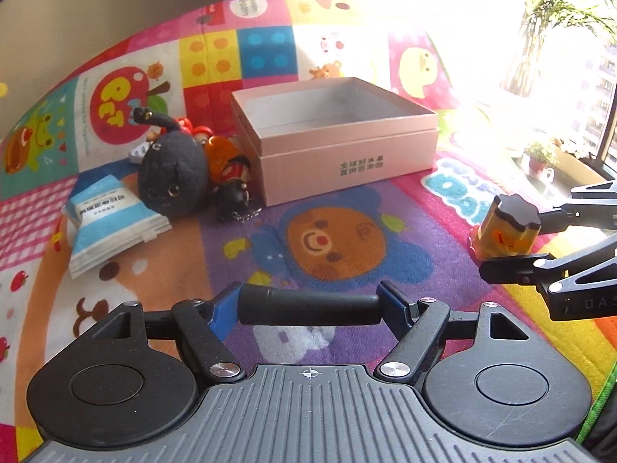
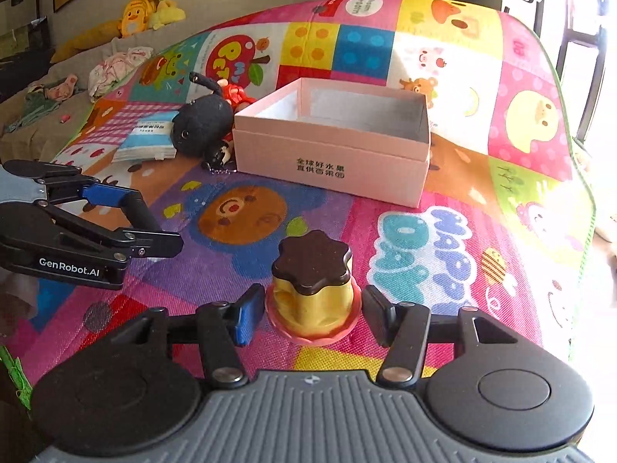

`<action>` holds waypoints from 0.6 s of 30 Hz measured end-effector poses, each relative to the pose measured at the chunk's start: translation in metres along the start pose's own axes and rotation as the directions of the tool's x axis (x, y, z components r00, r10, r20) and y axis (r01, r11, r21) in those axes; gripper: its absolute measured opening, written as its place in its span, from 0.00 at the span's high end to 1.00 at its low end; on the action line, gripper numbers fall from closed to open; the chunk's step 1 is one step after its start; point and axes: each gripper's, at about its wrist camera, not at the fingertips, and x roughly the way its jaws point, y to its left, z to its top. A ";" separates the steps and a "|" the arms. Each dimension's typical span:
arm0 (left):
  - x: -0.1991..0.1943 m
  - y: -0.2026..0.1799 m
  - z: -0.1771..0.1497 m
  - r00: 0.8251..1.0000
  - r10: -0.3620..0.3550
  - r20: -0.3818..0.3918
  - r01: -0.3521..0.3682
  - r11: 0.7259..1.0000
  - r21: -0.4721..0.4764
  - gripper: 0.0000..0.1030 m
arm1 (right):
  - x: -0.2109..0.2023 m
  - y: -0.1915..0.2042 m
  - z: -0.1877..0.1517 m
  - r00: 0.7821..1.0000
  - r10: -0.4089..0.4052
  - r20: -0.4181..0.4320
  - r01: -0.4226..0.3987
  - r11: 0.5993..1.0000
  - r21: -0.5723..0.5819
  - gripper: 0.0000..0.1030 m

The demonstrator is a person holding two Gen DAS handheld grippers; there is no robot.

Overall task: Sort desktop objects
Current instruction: 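Put the black cylinder in the pink box with left gripper while right places gold toy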

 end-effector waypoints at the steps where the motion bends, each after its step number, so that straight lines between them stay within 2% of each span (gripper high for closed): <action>1: -0.002 -0.001 0.008 1.000 -0.001 0.021 0.001 1.000 0.003 0.22 | -0.009 -0.006 0.007 1.000 0.001 0.030 -0.001 1.000 0.011 0.46; 5: 0.003 -0.010 0.055 0.992 0.010 0.126 -0.015 0.999 0.039 0.22 | -0.036 -0.026 0.033 0.988 -0.038 0.148 0.032 0.999 0.042 0.46; 8: 0.029 -0.020 0.098 0.985 -0.003 0.170 -0.006 0.999 0.053 0.22 | -0.046 -0.035 0.042 0.976 -0.071 0.205 0.063 0.997 0.049 0.46; 10: 0.059 -0.025 0.124 0.988 -0.015 0.151 0.009 0.999 0.037 0.22 | -0.045 -0.041 0.045 0.975 -0.079 0.209 0.069 0.996 0.059 0.46; 13: 0.110 -0.029 0.147 0.998 -0.024 0.063 0.024 1.000 0.008 0.22 | -0.036 -0.049 0.043 0.979 -0.085 0.185 0.072 0.994 0.078 0.46; 16: 0.143 -0.031 0.150 0.997 -0.074 -0.016 0.074 0.997 -0.002 0.22 | -0.025 -0.058 0.040 0.984 -0.093 0.153 0.079 0.992 0.098 0.46; 18: 0.148 -0.029 0.147 0.994 -0.104 -0.033 0.103 0.995 -0.016 0.22 | -0.018 -0.062 0.039 0.986 -0.101 0.134 0.087 0.990 0.109 0.46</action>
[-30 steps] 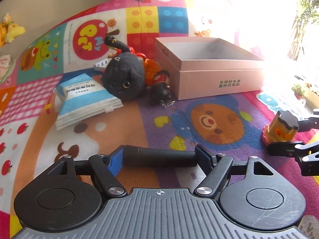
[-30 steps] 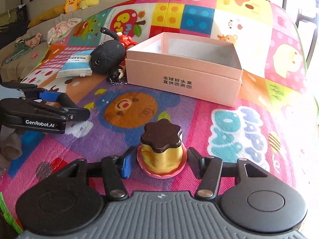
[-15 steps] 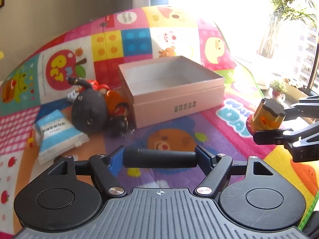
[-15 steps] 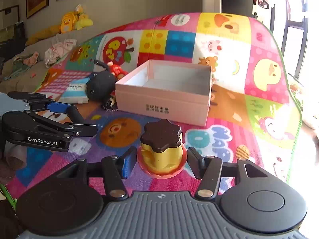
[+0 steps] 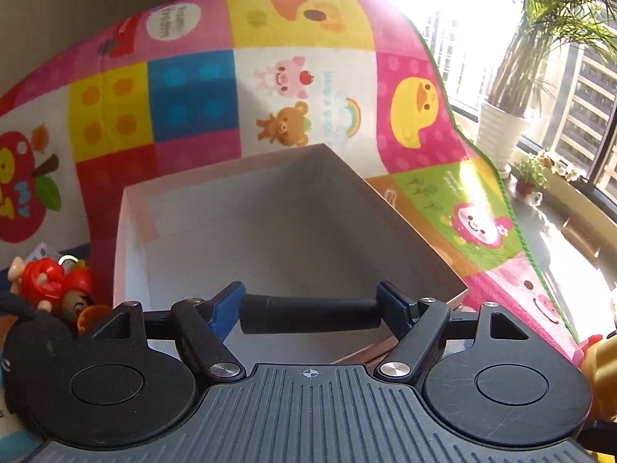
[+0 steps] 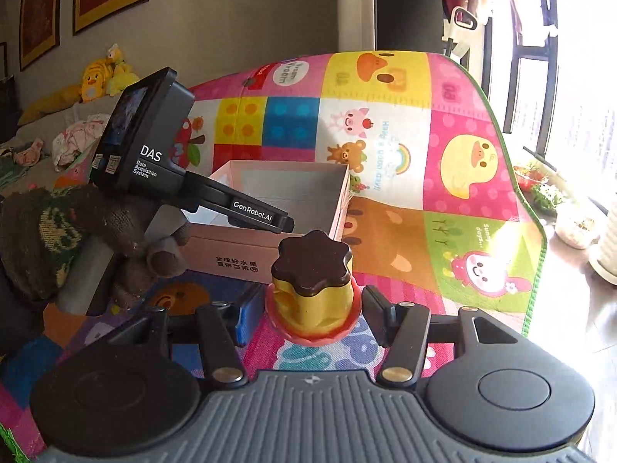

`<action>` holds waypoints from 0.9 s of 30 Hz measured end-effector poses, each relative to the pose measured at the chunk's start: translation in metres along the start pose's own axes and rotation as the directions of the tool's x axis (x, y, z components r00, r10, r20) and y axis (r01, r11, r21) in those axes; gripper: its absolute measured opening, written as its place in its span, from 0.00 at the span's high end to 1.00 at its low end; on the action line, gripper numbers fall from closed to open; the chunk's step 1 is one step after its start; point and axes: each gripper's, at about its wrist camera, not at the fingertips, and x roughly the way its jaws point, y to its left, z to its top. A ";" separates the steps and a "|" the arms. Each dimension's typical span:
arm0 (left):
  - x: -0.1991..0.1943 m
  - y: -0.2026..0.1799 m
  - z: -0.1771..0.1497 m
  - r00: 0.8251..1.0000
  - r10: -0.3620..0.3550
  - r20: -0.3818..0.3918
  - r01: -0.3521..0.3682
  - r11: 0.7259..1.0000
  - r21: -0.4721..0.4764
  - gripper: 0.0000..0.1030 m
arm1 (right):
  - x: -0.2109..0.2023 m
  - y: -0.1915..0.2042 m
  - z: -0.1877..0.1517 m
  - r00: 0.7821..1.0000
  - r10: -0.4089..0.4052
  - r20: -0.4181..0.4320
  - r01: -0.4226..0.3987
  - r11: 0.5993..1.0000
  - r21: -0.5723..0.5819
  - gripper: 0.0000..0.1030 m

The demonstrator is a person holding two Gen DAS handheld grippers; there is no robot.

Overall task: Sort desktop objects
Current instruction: 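Put the black cylinder in the pink box with left gripper while right places gold toy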

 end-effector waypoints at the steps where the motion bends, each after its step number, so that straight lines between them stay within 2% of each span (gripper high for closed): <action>1: -0.004 0.002 -0.003 1.000 -0.005 0.011 0.005 1.000 -0.003 0.21 | 0.004 -0.001 0.001 1.000 -0.004 -0.007 0.004 1.000 0.003 0.46; 4: -0.032 0.014 -0.015 0.997 -0.001 0.073 0.003 1.000 -0.026 0.09 | 0.014 0.000 0.007 1.000 0.003 -0.019 -0.003 1.000 -0.006 0.46; 6: -0.059 0.022 -0.030 0.992 0.021 0.127 -0.017 0.999 -0.035 0.08 | 0.021 0.005 0.017 1.000 0.007 -0.012 -0.008 0.999 -0.036 0.46; 10: -0.103 0.038 -0.073 0.972 0.132 0.193 -0.128 0.991 -0.034 0.05 | 0.049 0.019 0.057 0.999 0.039 -0.011 -0.040 0.995 -0.094 0.46; 13: -0.118 0.056 -0.102 0.954 0.234 0.187 -0.226 0.972 -0.063 0.04 | 0.099 0.025 0.095 0.995 0.040 -0.091 -0.047 0.996 -0.079 0.46; 15: -0.124 0.072 -0.118 0.948 0.274 0.163 -0.258 0.959 -0.116 0.03 | 0.136 0.027 0.115 0.988 0.021 -0.150 -0.031 0.997 -0.065 0.46; 17: -0.129 0.087 -0.131 0.947 0.287 0.145 -0.261 0.950 -0.172 0.03 | 0.178 0.030 0.129 0.975 -0.021 -0.220 0.008 0.998 -0.062 0.46; 21: -0.131 0.104 -0.146 0.939 0.317 0.135 -0.284 0.934 -0.217 0.03 | 0.240 0.032 0.141 0.940 -0.110 -0.324 0.092 0.993 -0.069 0.46; 25: -0.130 0.116 -0.155 0.942 0.314 0.118 -0.275 0.924 -0.266 0.02 | 0.271 0.032 0.139 0.908 -0.179 -0.379 0.151 0.983 -0.103 0.46; 27: -0.131 0.120 -0.156 0.947 0.298 0.121 -0.253 0.923 -0.290 0.02 | 0.270 0.033 0.139 0.907 -0.176 -0.383 0.146 0.984 -0.105 0.44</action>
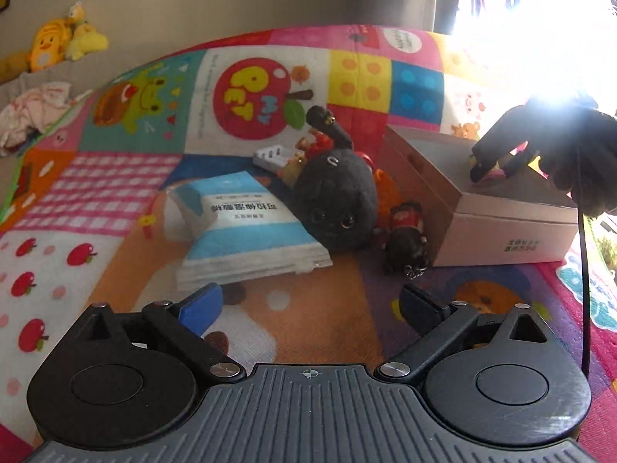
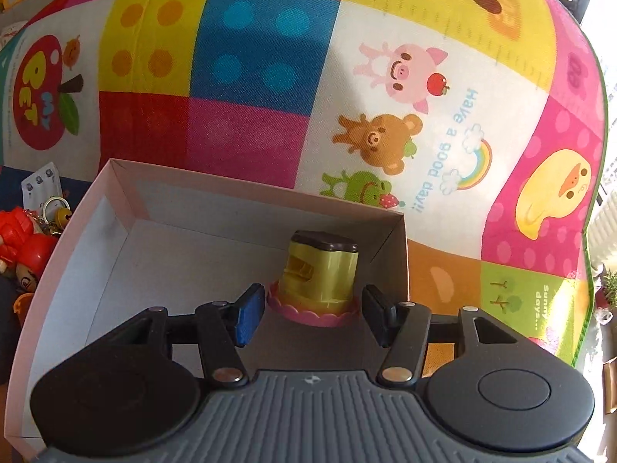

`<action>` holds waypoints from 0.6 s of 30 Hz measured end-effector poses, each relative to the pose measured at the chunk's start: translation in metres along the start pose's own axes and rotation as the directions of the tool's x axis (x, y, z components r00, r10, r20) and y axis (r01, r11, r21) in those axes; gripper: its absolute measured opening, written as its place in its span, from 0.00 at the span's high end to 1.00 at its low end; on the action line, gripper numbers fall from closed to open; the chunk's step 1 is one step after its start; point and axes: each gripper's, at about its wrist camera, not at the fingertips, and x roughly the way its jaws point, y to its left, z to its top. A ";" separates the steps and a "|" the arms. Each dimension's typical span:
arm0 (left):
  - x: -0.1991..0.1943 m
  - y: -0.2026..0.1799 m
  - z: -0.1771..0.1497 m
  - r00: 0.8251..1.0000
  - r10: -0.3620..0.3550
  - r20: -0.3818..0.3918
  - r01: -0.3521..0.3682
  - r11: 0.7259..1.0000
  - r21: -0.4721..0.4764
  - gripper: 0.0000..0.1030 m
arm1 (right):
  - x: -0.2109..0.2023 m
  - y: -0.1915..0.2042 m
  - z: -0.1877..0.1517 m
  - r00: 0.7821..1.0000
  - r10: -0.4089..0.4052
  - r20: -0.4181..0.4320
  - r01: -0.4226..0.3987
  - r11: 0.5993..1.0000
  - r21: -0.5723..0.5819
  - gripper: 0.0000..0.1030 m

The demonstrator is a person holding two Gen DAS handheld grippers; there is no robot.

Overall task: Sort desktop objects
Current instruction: 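Put the black cylinder in the pink box with left gripper while right places gold toy, then grasp the black plush cat with the right gripper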

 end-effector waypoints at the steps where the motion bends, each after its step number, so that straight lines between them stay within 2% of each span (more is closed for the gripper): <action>1: 0.000 0.002 0.000 1.000 -0.007 0.003 0.007 1.000 -0.010 0.01 | -0.004 0.000 -0.002 1.000 0.002 0.003 -0.002 1.000 0.002 0.43; 4: 0.002 0.004 -0.001 1.000 -0.021 -0.007 0.020 0.999 -0.032 0.01 | -0.029 0.008 -0.009 0.998 -0.008 0.062 0.009 1.000 -0.024 0.41; 6: 0.003 0.004 -0.001 1.000 -0.021 -0.012 0.021 0.999 -0.038 0.01 | -0.049 0.019 -0.016 0.994 0.031 0.106 -0.026 0.998 -0.052 0.38; 8: 0.003 0.004 -0.002 1.000 -0.020 -0.012 0.019 0.999 -0.038 0.01 | -0.071 0.037 -0.021 0.983 0.119 0.142 -0.108 0.991 -0.083 0.33; 10: 0.003 0.003 -0.002 1.000 -0.013 -0.008 0.013 0.999 -0.034 0.01 | -0.089 0.059 -0.023 0.964 0.216 0.158 -0.201 0.974 -0.109 0.29; 13: 0.001 0.000 -0.003 1.000 -0.001 0.006 0.001 1.000 -0.018 0.00 | -0.105 0.101 -0.024 0.916 0.374 0.142 -0.354 0.923 -0.150 0.25; 15: 0.000 -0.001 -0.004 1.000 0.001 0.015 -0.001 1.000 -0.010 0.00 | -0.106 0.125 -0.025 0.895 0.430 0.117 -0.409 0.897 -0.166 0.22; 16: 0.000 -0.001 -0.004 1.000 0.001 0.017 -0.001 1.000 -0.010 0.00 | -0.104 0.140 -0.025 0.895 0.433 0.109 -0.410 0.894 -0.180 0.22; 18: 0.000 0.000 -0.003 1.000 -0.001 0.018 0.001 1.000 -0.020 0.00 | -0.096 0.162 -0.024 0.907 0.409 0.097 -0.385 0.901 -0.200 0.22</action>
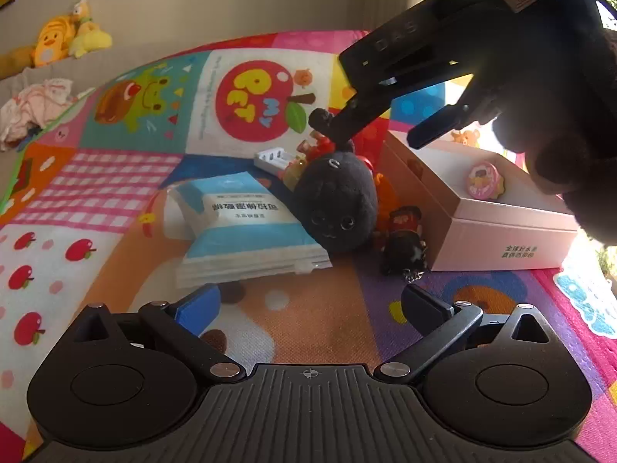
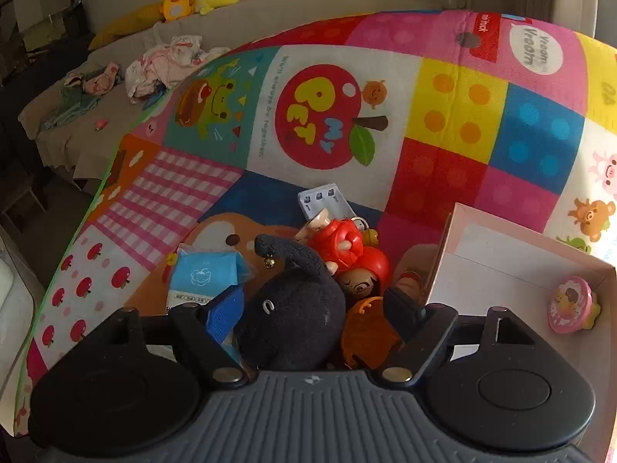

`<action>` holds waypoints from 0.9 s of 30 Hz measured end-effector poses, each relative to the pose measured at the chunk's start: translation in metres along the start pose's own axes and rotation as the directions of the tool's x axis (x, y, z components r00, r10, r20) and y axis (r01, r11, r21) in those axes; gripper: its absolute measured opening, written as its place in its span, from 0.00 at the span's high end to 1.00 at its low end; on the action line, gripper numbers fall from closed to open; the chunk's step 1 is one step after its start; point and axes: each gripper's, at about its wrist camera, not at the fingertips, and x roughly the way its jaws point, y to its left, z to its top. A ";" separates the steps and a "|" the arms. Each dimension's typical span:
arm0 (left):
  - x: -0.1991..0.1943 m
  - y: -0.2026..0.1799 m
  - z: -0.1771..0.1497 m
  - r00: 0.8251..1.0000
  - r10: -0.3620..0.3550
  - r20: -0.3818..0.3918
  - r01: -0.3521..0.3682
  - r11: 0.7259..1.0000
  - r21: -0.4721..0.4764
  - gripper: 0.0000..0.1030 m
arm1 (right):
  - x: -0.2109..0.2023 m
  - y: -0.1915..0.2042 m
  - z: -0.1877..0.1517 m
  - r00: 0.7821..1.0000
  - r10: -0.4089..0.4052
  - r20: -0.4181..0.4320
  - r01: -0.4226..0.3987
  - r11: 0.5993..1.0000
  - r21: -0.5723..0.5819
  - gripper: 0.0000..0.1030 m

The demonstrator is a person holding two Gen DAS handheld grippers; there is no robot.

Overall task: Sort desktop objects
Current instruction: 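Grasp the black plush cat with the right gripper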

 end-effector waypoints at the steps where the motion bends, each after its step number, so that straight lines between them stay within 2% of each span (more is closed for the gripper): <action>1: 0.000 0.001 0.000 1.000 -0.003 0.000 0.003 1.000 -0.007 0.00 | 0.010 0.004 0.001 1.000 -0.011 -0.019 0.011 1.000 0.002 0.22; 3: 0.000 0.004 0.000 1.000 -0.008 0.000 0.008 1.000 -0.020 0.00 | 0.029 0.006 0.001 0.996 -0.040 -0.079 0.042 0.999 0.021 0.22; 5: 0.000 0.006 0.000 1.000 -0.015 -0.001 0.015 0.999 -0.034 0.00 | 0.041 0.003 -0.002 0.994 -0.022 -0.111 0.029 0.998 0.062 0.22; 7: 0.001 0.008 0.000 1.000 -0.021 -0.006 0.020 0.999 -0.044 0.00 | 0.045 0.004 -0.003 0.992 0.008 -0.123 0.000 0.998 0.068 0.31; 10: 0.001 0.009 0.000 1.000 -0.027 -0.009 0.027 0.998 -0.051 0.00 | 0.035 0.010 -0.005 0.994 0.012 -0.110 -0.009 1.000 0.028 0.38; 12: 0.001 0.010 0.000 1.000 -0.030 -0.009 0.029 0.998 -0.054 0.00 | 0.020 0.007 -0.005 0.995 0.031 -0.094 -0.026 0.998 0.049 0.39; 15: 0.001 0.010 0.000 0.999 -0.030 -0.010 0.030 0.998 -0.057 0.00 | -0.020 -0.001 -0.011 0.997 0.073 -0.026 -0.071 0.995 0.071 0.39; 17: 0.001 0.011 0.000 0.999 -0.030 -0.011 0.030 0.998 -0.057 0.00 | -0.054 -0.010 -0.024 0.995 0.091 0.031 -0.093 0.993 0.072 0.39; 20: 0.001 0.010 -0.001 0.999 -0.028 -0.014 0.028 0.998 -0.055 0.00 | -0.095 -0.025 -0.050 0.992 0.110 0.066 -0.116 0.989 0.093 0.39; 23: 0.000 0.008 -0.001 1.000 -0.021 -0.014 0.020 0.999 -0.049 0.00 | -0.123 -0.045 -0.087 0.991 0.125 0.053 -0.132 0.980 0.152 0.39; 27: -0.001 0.003 -0.001 1.000 -0.005 -0.011 0.004 1.000 -0.028 0.00 | -0.131 -0.075 -0.135 0.993 0.114 0.007 -0.111 0.957 0.268 0.39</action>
